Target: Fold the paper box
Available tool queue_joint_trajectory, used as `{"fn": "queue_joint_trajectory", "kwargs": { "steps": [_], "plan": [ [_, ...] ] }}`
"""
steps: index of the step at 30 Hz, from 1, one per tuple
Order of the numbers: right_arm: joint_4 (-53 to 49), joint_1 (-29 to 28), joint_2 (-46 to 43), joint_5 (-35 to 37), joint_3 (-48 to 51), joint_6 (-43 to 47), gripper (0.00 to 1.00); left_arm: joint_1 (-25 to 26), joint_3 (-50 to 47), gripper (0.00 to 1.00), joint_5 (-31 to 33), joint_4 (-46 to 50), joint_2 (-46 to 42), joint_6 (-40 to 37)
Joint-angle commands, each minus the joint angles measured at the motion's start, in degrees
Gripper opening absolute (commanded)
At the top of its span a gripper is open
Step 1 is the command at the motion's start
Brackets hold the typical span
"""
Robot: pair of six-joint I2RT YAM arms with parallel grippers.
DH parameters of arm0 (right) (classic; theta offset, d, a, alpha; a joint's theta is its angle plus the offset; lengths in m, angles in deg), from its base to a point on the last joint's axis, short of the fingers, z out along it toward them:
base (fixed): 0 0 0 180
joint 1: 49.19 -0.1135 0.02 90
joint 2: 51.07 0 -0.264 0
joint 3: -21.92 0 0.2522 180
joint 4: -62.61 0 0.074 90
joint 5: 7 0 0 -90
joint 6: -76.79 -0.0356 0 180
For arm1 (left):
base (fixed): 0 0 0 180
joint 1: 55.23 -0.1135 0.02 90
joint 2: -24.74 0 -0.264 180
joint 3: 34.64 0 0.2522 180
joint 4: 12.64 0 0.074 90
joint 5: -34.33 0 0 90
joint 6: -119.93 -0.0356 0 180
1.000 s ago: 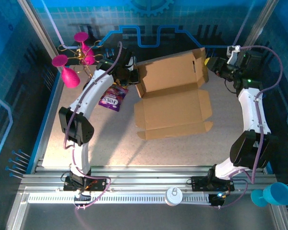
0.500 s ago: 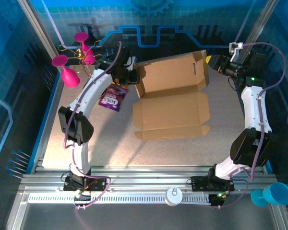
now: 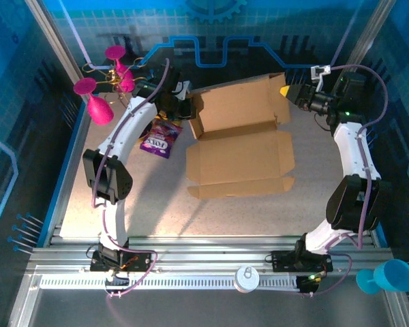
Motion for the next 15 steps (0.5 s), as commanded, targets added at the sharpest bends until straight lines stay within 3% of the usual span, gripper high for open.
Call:
{"fn": "queue_joint_trajectory", "kwargs": {
  "steps": [1,6,15],
  "plan": [
    [-6.25,-1.42,-2.89,3.16,-1.04,6.38,0.51,-0.33,1.20,0.00,-2.64,1.39,0.33,-0.50],
    [-7.25,-1.62,-3.92,4.85,-0.60,7.67,0.53,-0.40,1.24,0.00,-2.80,1.53,0.10,-0.47],
    [-18.45,-5.84,-5.20,13.07,-3.91,17.29,0.54,-0.32,2.24,0.00,-2.13,2.37,-0.04,0.69]
  ]
}}
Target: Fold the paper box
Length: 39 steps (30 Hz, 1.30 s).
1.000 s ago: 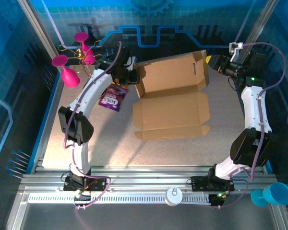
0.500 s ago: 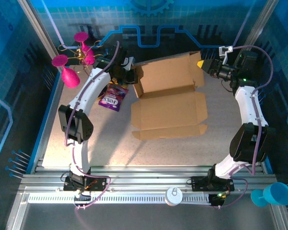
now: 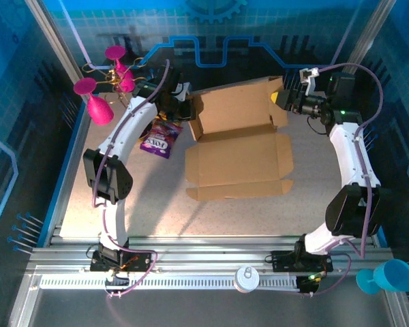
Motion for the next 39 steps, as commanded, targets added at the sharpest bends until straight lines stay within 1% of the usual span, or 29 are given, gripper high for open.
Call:
{"fn": "queue_joint_trajectory", "kwargs": {
  "steps": [1,4,9,11,16,20,22,25,31,36,38,39],
  "plan": [
    [-4.82,-1.22,-2.44,3.24,-1.75,4.13,0.54,-0.31,2.30,0.00,-1.70,1.20,-0.17,0.48],
    [-5.65,-2.11,-2.98,4.22,-2.26,4.92,0.55,-0.31,2.34,0.00,-1.18,1.39,-0.36,0.74],
    [-11.12,-5.27,-2.81,8.96,-4.74,9.27,0.54,-0.21,2.50,0.00,-0.97,1.15,-0.66,1.42],
    [-11.24,-5.70,-3.03,9.70,-4.77,9.24,0.54,-0.14,2.67,0.00,-0.68,1.47,-0.61,1.44],
    [-12.88,-4.94,-2.58,8.15,-6.19,9.17,0.59,-0.14,2.65,0.00,-0.36,2.13,-0.77,1.14],
    [-14.00,-4.50,-2.63,7.41,-6.43,9.95,0.60,-0.14,2.79,0.00,-0.13,2.13,-1.04,1.06],
    [-15.00,-5.35,-2.96,8.92,-6.37,10.86,0.59,-0.14,2.95,0.00,0.02,2.12,-1.05,1.09],
    [-16.35,-6.97,-3.90,12.81,-6.01,12.64,0.59,-0.05,3.41,0.00,0.02,2.29,-1.05,1.52],
    [-17.94,-9.43,-5.08,26.07,-5.98,15.40,0.58,0.39,3.85,0.00,0.37,2.92,-1.22,1.44],
    [-17.99,-12.76,-4.40,36.09,-7.00,16.87,0.59,0.79,3.55,0.00,0.69,2.87,-1.62,1.44],
    [-18.22,-14.22,-3.73,40.04,-7.54,17.71,0.58,0.90,3.53,0.00,0.74,2.73,-1.75,1.52],
    [-18.17,-14.88,-3.45,41.79,-7.62,17.98,0.56,1.00,3.62,0.00,0.77,2.71,-1.88,1.68]
  ]
}}
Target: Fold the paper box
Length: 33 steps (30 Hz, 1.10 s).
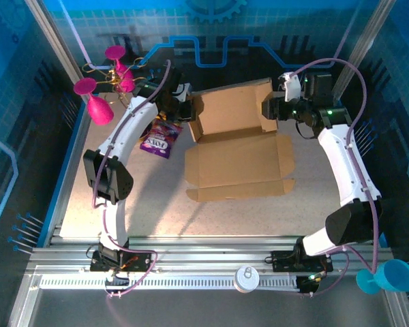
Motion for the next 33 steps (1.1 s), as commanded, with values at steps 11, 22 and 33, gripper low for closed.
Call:
{"fn": "queue_joint_trajectory", "kwargs": {
  "steps": [11,22,33],
  "plan": [
    [-1.05,-6.71,4.17,26.38,-5.41,3.58,0.41,0.94,2.30,0.00,-0.35,0.44,-2.34,1.35],
    [-0.56,-9.00,6.20,33.84,-6.45,3.58,0.21,1.05,2.31,0.00,-0.34,0.28,-2.45,2.02],
    [-2.06,-11.79,8.24,47.20,-8.57,5.30,0.01,1.12,3.47,0.00,0.23,1.02,-1.41,3.12]
  ]
}}
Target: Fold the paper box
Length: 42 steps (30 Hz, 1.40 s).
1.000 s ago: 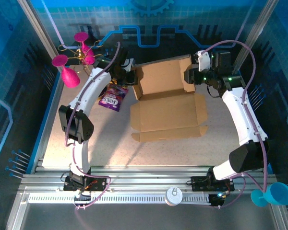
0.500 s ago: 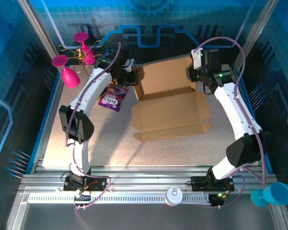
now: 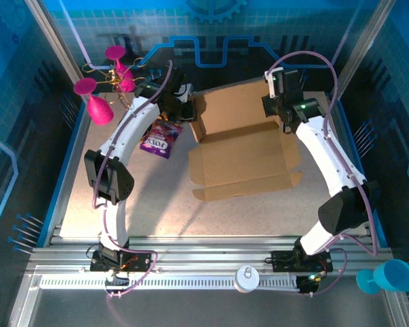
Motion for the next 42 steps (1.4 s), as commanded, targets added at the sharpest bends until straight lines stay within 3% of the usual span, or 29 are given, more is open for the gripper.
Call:
{"fn": "queue_joint_trajectory", "kwargs": {
  "steps": [1,10,15,21,29,42],
  "plan": [
    [-2.21,-1.25,1.59,9.22,-3.26,1.14,0.00,0.22,3.40,0.00,-0.38,1.16,-1.21,1.55],
    [-17.70,-3.65,10.66,26.65,-15.66,-6.32,0.00,1.23,7.32,0.00,3.40,4.42,1.59,4.16],
    [-16.69,-4.96,9.94,24.68,-15.69,-6.26,0.00,1.63,8.77,0.00,6.47,5.96,2.59,4.81],
    [-22.32,-7.16,11.65,25.18,-21.01,-8.91,0.00,1.75,7.52,0.00,11.99,6.20,2.59,5.44],
    [-22.30,-10.70,10.83,24.53,-17.10,-13.62,0.00,4.37,2.58,0.00,24.29,1.30,0.55,5.97],
    [-10.66,-11.06,6.28,16.13,-4.00,-11.08,0.00,4.55,-17.75,0.01,13.44,-17.13,-4.62,7.07]
  ]
}}
